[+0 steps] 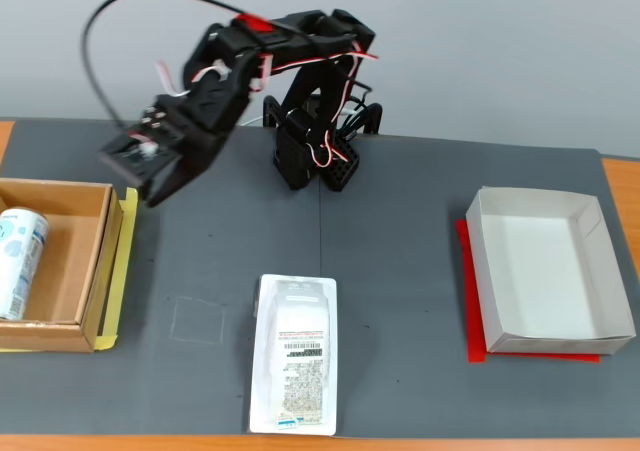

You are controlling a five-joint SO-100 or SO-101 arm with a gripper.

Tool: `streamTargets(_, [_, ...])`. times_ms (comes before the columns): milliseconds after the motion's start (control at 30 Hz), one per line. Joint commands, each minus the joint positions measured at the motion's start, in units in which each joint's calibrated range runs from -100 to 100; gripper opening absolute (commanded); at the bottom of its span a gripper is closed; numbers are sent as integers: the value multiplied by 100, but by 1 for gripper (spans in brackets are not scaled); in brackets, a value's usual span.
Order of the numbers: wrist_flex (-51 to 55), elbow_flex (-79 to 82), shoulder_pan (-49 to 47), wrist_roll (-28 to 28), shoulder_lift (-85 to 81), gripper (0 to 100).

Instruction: Pick the can and put it in the brown box

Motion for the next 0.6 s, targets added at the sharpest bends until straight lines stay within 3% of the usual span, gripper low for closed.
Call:
streamTargets(0, [16, 1000, -267, -26, -1410, 2])
streamTargets(567, [-70, 4746, -2128, -57, -5171, 2])
